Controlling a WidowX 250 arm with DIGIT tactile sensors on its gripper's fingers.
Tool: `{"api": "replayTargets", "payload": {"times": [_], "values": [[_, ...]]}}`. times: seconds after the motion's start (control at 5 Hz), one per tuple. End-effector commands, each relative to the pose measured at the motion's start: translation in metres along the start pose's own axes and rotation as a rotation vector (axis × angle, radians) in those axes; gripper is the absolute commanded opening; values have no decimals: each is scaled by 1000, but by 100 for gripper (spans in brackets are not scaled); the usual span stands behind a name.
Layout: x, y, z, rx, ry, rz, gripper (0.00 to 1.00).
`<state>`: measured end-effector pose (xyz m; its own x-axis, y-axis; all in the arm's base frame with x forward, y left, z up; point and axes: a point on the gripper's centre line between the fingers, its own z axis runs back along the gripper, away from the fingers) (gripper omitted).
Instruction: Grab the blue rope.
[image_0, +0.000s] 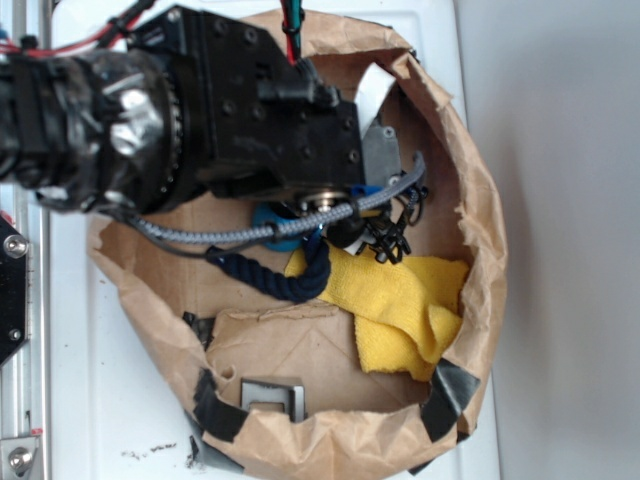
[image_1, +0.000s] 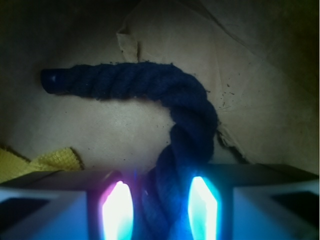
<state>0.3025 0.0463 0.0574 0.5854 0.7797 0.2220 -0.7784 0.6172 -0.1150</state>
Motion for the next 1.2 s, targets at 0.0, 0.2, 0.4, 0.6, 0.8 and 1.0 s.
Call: {"api": "replayTargets", "payload": {"times": [0.0,0.2,0.4,0.6,0.8,1.0], "values": [[8,-6,20,-38,-53,-15,0],[20,-3,37,-72,-35,0,0],[30,2,60,-124,-25,22,0],[37,7,81,-186,-7,35,0],[41,12,97,-251,21,32,0],[39,12,96,-236,18,27,0]]}}
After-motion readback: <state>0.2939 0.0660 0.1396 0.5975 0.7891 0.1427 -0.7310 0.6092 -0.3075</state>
